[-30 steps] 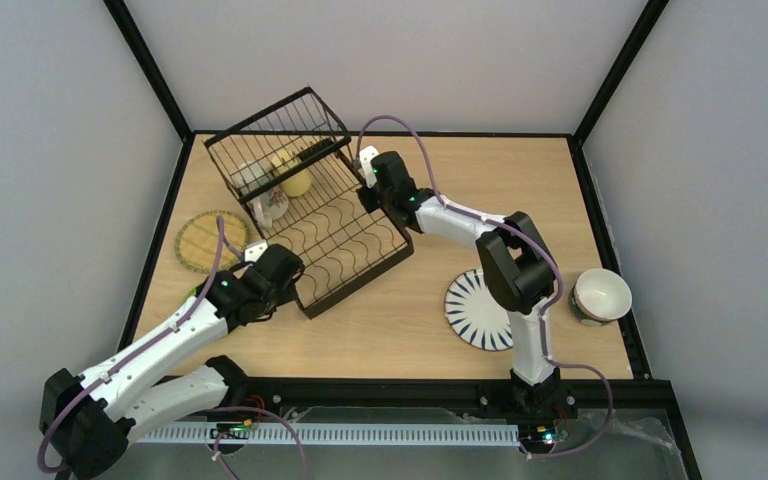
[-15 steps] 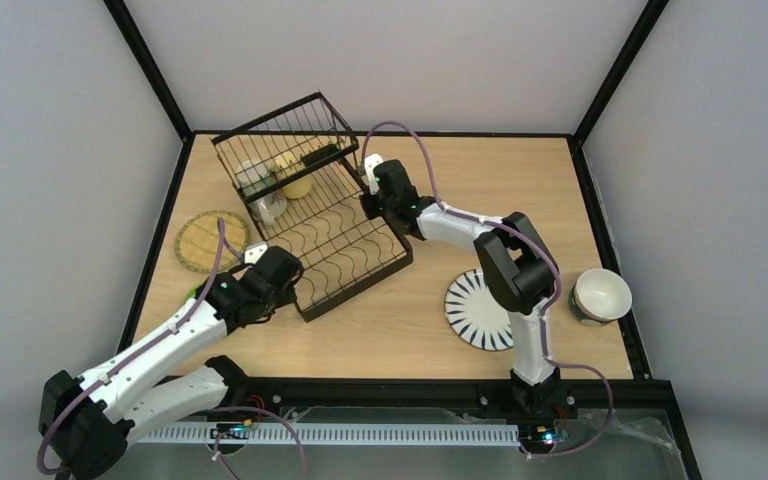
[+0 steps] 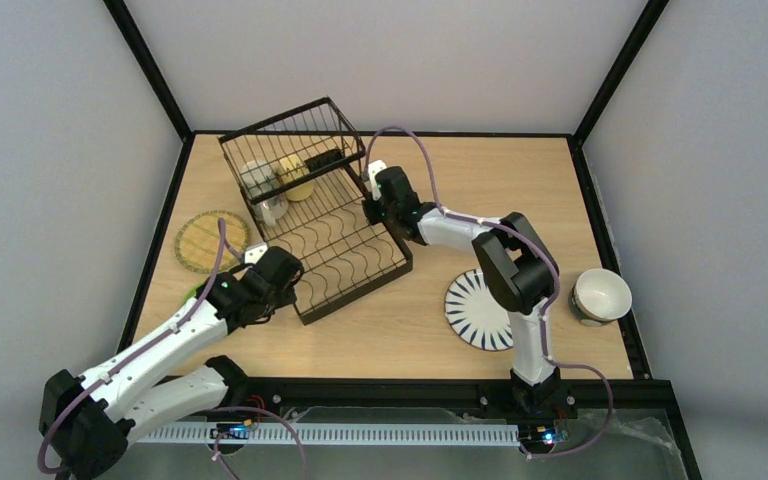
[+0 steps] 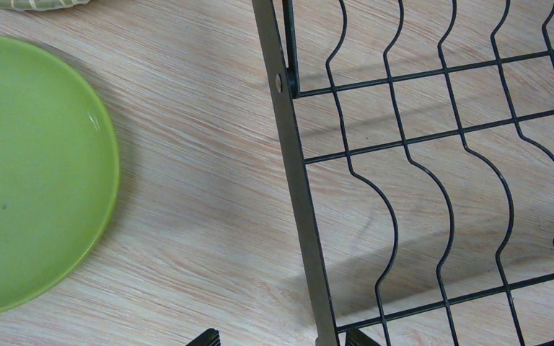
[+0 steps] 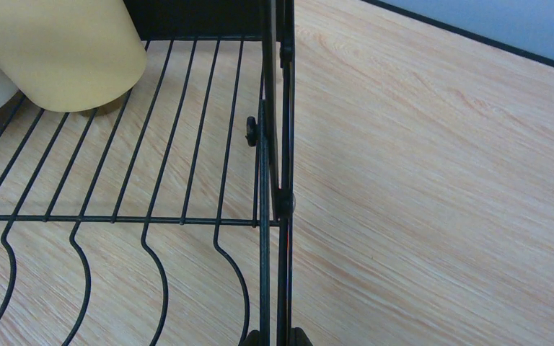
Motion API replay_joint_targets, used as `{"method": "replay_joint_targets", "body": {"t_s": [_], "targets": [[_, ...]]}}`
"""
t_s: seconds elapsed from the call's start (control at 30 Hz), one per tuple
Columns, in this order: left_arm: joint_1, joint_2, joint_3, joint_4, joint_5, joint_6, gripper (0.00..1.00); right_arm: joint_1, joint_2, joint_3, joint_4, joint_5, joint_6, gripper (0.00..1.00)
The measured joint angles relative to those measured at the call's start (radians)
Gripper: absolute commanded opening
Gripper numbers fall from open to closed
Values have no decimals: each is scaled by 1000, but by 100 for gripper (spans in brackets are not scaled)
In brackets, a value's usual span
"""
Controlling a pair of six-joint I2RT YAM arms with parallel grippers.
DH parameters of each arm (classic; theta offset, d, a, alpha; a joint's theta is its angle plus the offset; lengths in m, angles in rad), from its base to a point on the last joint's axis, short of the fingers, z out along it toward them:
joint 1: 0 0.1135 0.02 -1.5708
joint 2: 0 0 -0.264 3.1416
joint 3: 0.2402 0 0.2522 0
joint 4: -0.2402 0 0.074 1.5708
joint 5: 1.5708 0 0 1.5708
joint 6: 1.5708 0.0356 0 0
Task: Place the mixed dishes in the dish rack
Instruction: Move the dish rack to the center of the board.
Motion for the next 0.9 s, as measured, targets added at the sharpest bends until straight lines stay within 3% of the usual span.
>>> {"method": "replay_joint_targets", "body": {"t_s": [0.2, 0.33, 0.43, 0.63, 0.9], "targets": [[0, 14, 0, 0, 1, 0, 99, -8, 0, -25, 6, -1, 19, 0], [0, 23, 0, 0, 2, 0, 99, -19, 0, -42, 8, -1, 27, 9], [0, 32, 0, 0, 3, 0, 99, -30, 0, -51, 11, -5, 32, 25], [0, 41, 0, 0, 11, -2, 99, -50, -73, -51, 52, -14, 73, 46], [0, 61, 32, -22, 13, -2, 99, -85, -79, -60, 43, -11, 91, 56]]}}
